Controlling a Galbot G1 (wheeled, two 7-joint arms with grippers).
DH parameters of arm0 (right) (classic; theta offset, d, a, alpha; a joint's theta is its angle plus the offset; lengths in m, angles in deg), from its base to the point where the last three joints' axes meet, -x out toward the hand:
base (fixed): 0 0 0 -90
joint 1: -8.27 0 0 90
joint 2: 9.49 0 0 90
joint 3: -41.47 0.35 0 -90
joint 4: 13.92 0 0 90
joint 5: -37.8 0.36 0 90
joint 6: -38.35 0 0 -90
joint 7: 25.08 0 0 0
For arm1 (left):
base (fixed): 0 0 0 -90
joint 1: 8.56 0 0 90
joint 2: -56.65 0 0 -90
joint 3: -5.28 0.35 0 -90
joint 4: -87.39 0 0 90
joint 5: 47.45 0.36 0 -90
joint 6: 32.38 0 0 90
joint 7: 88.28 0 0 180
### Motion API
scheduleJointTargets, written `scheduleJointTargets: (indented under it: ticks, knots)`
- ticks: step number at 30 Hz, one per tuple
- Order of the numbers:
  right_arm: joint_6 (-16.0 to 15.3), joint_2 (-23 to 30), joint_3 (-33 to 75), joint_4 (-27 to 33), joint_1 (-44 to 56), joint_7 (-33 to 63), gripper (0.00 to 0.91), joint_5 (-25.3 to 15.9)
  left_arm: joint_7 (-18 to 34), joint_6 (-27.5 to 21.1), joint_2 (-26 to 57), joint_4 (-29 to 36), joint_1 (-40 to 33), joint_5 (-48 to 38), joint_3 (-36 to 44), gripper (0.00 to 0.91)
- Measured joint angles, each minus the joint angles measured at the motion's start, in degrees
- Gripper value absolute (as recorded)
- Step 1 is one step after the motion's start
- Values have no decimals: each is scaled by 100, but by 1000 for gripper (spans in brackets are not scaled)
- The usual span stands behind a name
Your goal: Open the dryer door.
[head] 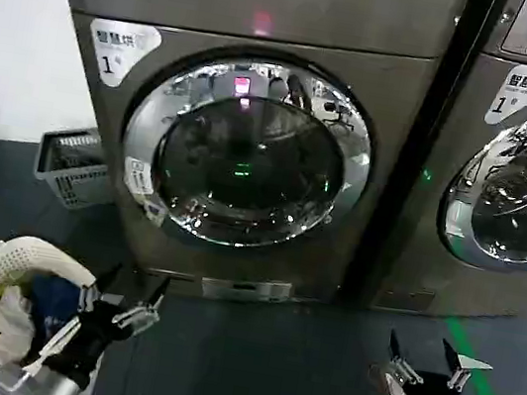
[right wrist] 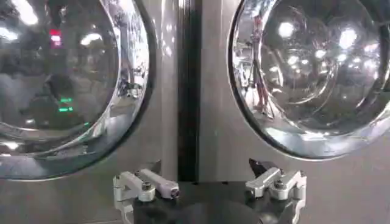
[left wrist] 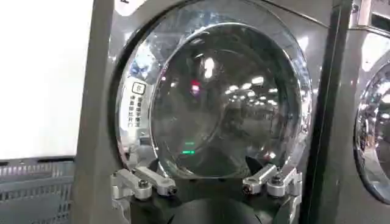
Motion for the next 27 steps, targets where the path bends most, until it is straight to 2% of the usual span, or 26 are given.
scheduleJointTargets:
  ticks: [4, 10, 13, 16, 24, 27]
  knots:
    - [-376, -396, 91, 129, -394, -507, 907, 489, -8, -142, 9, 39, -6, 191, 13, 907]
    - [-485, -1146, -138, 351, -1099, -1116, 907, 1057, -67, -608, -2, 128, -12, 322, 15, 907]
    - [-532, -1541, -441, 310, -1311, -1011, 907, 1384, -99, -707, -22, 151, -10, 407, 39, 907]
    - [-275, -1924, -815, 348, -1462, -912, 907, 1499, -165, -711, -38, 160, -14, 538, 88, 907]
    - [-349, -2675, -1876, 475, -1937, -1018, 907, 1480, -123, -863, -60, 193, -26, 547, 159, 907]
    - [-464, -2870, -2315, 540, -2191, -929, 907, 1558, -109, -867, -43, 206, -31, 495, 154, 907]
